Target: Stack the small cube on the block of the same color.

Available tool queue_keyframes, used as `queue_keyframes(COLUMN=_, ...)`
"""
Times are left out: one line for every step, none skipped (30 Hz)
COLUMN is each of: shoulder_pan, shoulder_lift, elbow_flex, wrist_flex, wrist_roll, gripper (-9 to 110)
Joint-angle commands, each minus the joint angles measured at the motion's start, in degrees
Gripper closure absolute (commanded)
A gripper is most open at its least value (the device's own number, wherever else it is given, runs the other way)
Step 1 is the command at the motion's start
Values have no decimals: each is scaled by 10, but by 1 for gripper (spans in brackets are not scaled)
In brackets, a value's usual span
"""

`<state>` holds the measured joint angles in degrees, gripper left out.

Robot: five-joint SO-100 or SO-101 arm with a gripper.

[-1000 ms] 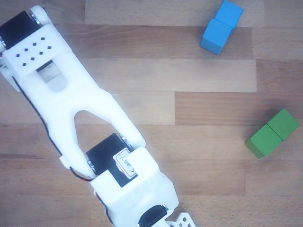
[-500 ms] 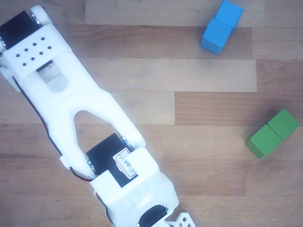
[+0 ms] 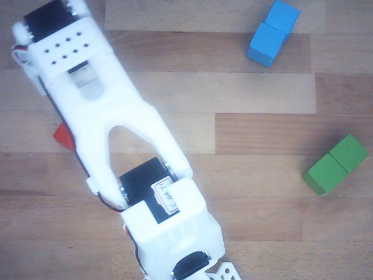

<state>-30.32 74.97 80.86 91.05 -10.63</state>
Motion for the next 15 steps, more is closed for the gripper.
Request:
queue_keyframes(shoulder_pan=83, shoulder_lift=24, elbow_flex=-9, wrist_flex=-4, wrist_roll=-35, gripper=73)
queue_keyframes(shoulder_pan=105, shoulder_lift=24, elbow_flex=-9, wrist_flex=-4, wrist_roll=-44, gripper=73)
queue_keyframes(shoulder_pan=127, shoulder_lift=24, elbow_flex=-9, wrist_flex=-4, wrist_roll=-52, gripper=73)
queue_keyframes(shoulder_pan=150, shoulder_lift=24, elbow_flex=-9, wrist_flex=-4, wrist_roll=-60, gripper=73)
queue_keyframes(shoulder_pan=174, shoulder_lift=24, elbow_flex=-9, wrist_flex=-4, wrist_roll=-67, gripper=73)
queue_keyframes(shoulder_pan=196, shoulder_lift=25, elbow_flex=-9, wrist_flex=-4, wrist_roll=-71, gripper=73)
queue_keyframes(shoulder_pan=218, shoulder_lift=25, elbow_flex=-9, wrist_flex=-6, wrist_roll=-72, gripper=73)
queue_keyframes(shoulder_pan=240, shoulder_lift=26, elbow_flex=-9, wrist_flex=-12, wrist_roll=-73, gripper=73)
queue_keyframes(shoulder_pan=260, shoulder_lift=33, elbow_flex=-9, wrist_flex=-23, wrist_roll=-73, gripper=73)
queue_keyframes(shoulder_pan=280, shoulder_lift=42, elbow_flex=-8, wrist_flex=-35, wrist_roll=-73, gripper=73)
queue_keyframes(shoulder_pan=298, shoulder_lift=53, elbow_flex=-6, wrist_flex=-49, wrist_roll=-72, gripper=73)
queue_keyframes(shoulder_pan=313, shoulder_lift=62, elbow_flex=-3, wrist_flex=-64, wrist_roll=-72, gripper=74)
queue_keyframes(shoulder_pan=325, shoulder_lift=70, elbow_flex=0, wrist_flex=-76, wrist_roll=-72, gripper=74)
queue_keyframes(shoulder_pan=335, shoulder_lift=78, elbow_flex=4, wrist_flex=-84, wrist_roll=-71, gripper=74)
queue_keyframes(shoulder_pan=342, shoulder_lift=86, elbow_flex=12, wrist_flex=-97, wrist_roll=-70, gripper=74)
